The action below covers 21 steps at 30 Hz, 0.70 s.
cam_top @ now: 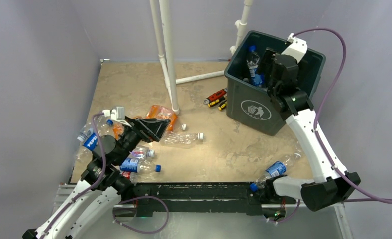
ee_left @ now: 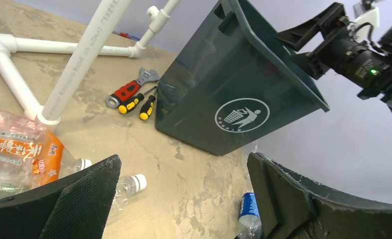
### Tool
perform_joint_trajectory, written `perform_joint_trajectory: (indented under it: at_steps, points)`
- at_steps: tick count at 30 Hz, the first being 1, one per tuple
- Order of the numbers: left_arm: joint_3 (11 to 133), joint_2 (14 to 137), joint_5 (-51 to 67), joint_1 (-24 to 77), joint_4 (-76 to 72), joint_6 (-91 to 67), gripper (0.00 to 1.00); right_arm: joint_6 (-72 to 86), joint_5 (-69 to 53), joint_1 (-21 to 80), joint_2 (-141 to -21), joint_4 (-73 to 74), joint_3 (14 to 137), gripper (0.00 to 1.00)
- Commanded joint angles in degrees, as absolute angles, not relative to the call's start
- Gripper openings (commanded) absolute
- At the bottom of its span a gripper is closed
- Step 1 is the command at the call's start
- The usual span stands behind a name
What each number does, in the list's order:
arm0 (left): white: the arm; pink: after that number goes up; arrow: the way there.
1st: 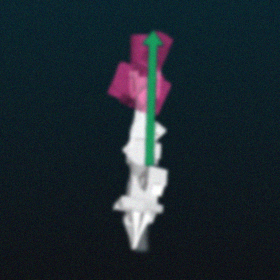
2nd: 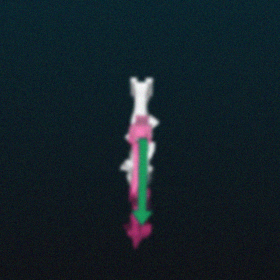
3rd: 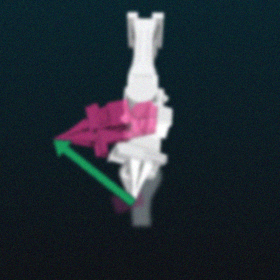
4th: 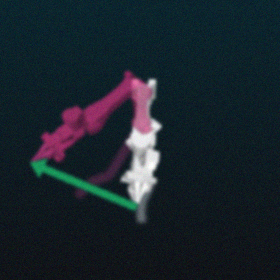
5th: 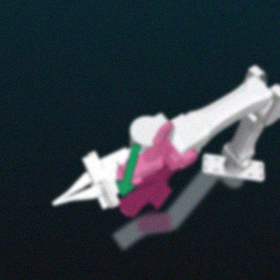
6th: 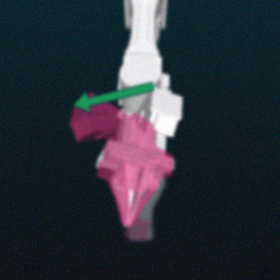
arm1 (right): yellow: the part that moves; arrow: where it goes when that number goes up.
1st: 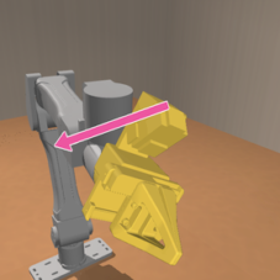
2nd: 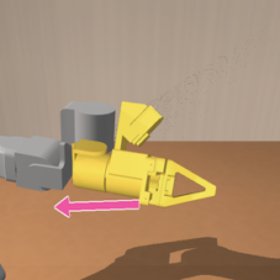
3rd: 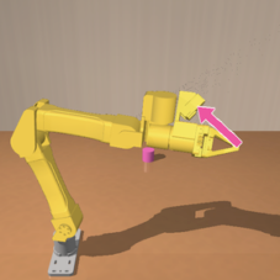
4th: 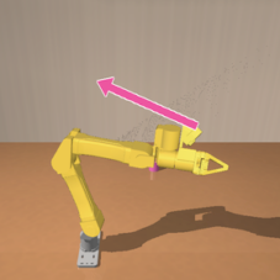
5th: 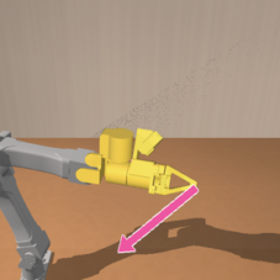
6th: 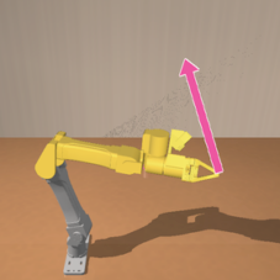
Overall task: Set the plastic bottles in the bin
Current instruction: Place the plastic bottle in the trash bin.
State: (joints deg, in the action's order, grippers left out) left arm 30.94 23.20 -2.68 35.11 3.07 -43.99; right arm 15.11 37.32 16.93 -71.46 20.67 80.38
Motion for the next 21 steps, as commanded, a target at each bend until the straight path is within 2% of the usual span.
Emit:
perform_joint_trajectory:
  at_steps: [1,7,11,14,18,21]
  points:
    - [32.3,21.9,-5.7,35.1,4.4,-45.2,0.99,16.2,33.9,16.8,-66.2,19.7,83.3,0.98]
    - [31.6,19.3,-10.4,35.1,5.4,-46.9,0.99,15.2,4.2,16.9,-54.3,8.3,79.0,0.99]
    - [32.9,19.5,-14.9,35.2,10.1,-48.2,0.99,16.6,-19.4,16.8,-53.1,7.3,80.0,0.99]
    - [34.8,20.3,-18.5,35.1,14.9,-48.9,0.99,19.4,-31.5,17.8,-52.4,5.1,77.8,0.99]
    - [36.9,20.6,-23.5,35.1,20.7,-49.8,0.99,21.2,-36.4,21.9,-51.1,4.4,73.7,0.99]
    - [38.1,20.2,-26.4,35.1,24.4,-49.5,0.99,19.3,-27.3,32.0,-50.0,5.3,70.4,0.99]
